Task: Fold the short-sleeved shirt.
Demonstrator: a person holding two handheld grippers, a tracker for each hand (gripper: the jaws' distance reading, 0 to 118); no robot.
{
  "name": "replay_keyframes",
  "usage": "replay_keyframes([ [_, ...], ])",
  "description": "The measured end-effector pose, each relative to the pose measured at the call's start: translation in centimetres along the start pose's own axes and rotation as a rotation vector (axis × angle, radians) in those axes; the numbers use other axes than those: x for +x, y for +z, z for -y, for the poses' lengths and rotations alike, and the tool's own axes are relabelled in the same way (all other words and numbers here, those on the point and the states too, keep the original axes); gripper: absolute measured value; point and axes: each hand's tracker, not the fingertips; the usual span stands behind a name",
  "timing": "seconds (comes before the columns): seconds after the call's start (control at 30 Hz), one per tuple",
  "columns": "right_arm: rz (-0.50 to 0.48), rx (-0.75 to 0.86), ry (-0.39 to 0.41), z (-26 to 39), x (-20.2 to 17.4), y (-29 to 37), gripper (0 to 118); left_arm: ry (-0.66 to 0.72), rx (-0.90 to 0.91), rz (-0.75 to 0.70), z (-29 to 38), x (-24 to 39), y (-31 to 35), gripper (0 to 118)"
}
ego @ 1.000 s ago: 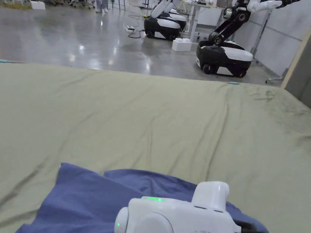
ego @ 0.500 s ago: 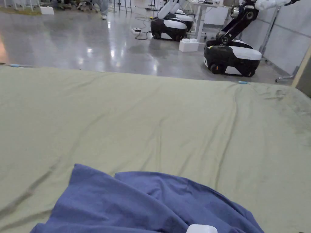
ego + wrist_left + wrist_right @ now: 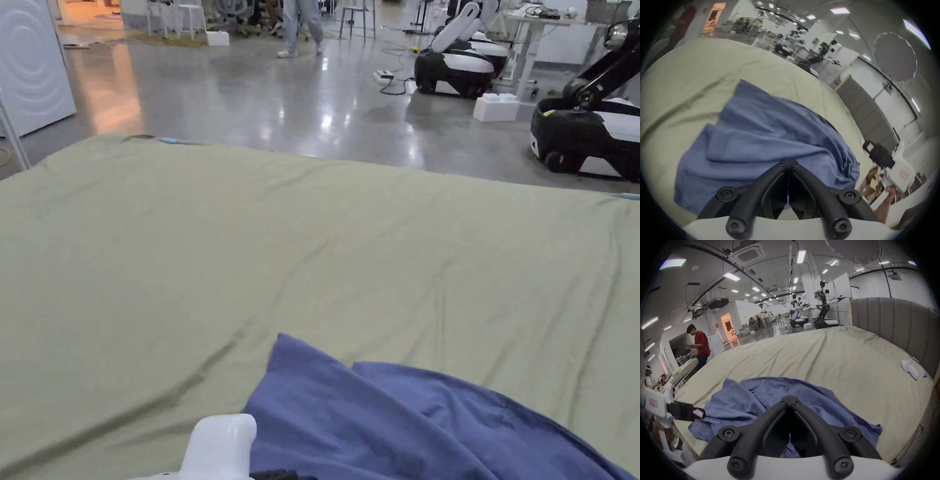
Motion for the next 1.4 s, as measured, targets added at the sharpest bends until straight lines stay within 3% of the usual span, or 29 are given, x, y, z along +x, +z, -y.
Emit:
replay_keyframes([
  [0.27, 0.013, 0.002, 0.021, -1.5, -0.5, -0.5, 2, 0.022, 0.160, -0.075, -9.9, -2.9, -5.1, 1],
  [0.3, 0.021, 0.004, 0.022, -1.7, -0.3, -0.6, 2, 0.039, 0.166, -0.093, -10.9, -3.3, -6.1, 18],
  [0.33, 0.031, 0.005, 0.023, -1.9, -0.2, -0.8, 2, 0.063, 0.147, -0.123, -12.1, -3.8, -7.5, 50],
  [0.37, 0.041, 0.008, 0.024, -2.2, 0.1, -1.0, 2, 0.076, 0.098, -0.126, -13.2, -4.5, -9.1, 95],
  [0.4, 0.051, 0.010, 0.024, -2.3, 0.3, -1.2, 2, 0.076, 0.050, -0.126, -14.0, -5.0, -10.4, 105],
  [0.57, 0.087, -0.001, 0.026, -3.0, 1.2, -2.4, 2, 0.001, -0.108, -0.180, -15.4, -6.2, -15.9, 104],
  [0.63, 0.092, -0.009, 0.033, -3.2, 1.3, -2.8, 2, -0.013, -0.137, -0.210, -14.8, -6.4, -16.8, 98],
  [0.67, 0.095, -0.015, 0.038, -3.3, 1.4, -3.1, 2, -0.026, -0.082, -0.244, -14.5, -5.9, -16.1, 70],
  [0.7, 0.093, -0.025, 0.046, -3.4, 1.5, -3.3, 2, -0.044, -0.049, -0.267, -14.4, -5.3, -15.0, 24],
  [0.73, 0.095, -0.044, 0.056, -3.6, 1.7, -3.6, 2, -0.046, -0.021, -0.286, -14.0, -5.1, -14.0, 4],
  [0.8, 0.098, -0.068, 0.071, -4.1, 2.2, -4.6, 2, 0.011, 0.006, -0.176, -13.1, -5.4, -11.8, 4],
  [0.87, 0.098, -0.082, 0.098, -5.2, 2.9, -6.1, 3, 0.086, -0.109, -0.019, -12.0, -6.3, -11.1, 4],
  [0.9, 0.091, -0.089, 0.112, -5.7, 3.3, -6.9, 6, 0.104, -0.118, -0.028, -11.3, -6.6, -11.0, 4],
  [0.93, 0.069, -0.106, 0.132, -6.3, 3.6, -7.9, 24, 0.099, -0.123, -0.062, -10.5, -6.8, -10.6, 4],
  [0.97, 0.035, -0.136, 0.144, -6.9, 3.8, -9.0, 55, 0.086, -0.135, -0.106, -9.8, -7.0, -10.7, 4],
  [1.0, 0.008, -0.150, 0.140, -7.2, 4.1, -10.0, 71, 0.077, -0.135, -0.129, -9.3, -7.4, -10.9, 4],
  [1.1, -0.097, -0.274, 0.122, -7.9, 4.3, -13.4, 75, 0.153, -0.084, -0.074, -8.8, -8.0, -10.9, 4],
  [1.17, -0.118, -0.317, 0.119, -8.2, 4.0, -15.7, 75, 0.129, -0.094, -0.095, -8.8, -7.4, -11.2, 4],
  [1.3, -0.008, -0.421, 0.228, -8.1, 3.0, -18.5, 75, -0.028, -0.100, -0.162, -8.8, -5.8, -11.1, 4],
  [1.4, 0.039, -0.454, 0.311, -7.0, 3.5, -18.3, 75, -0.016, -0.096, -0.166, -8.8, -6.1, -11.4, 4],
])
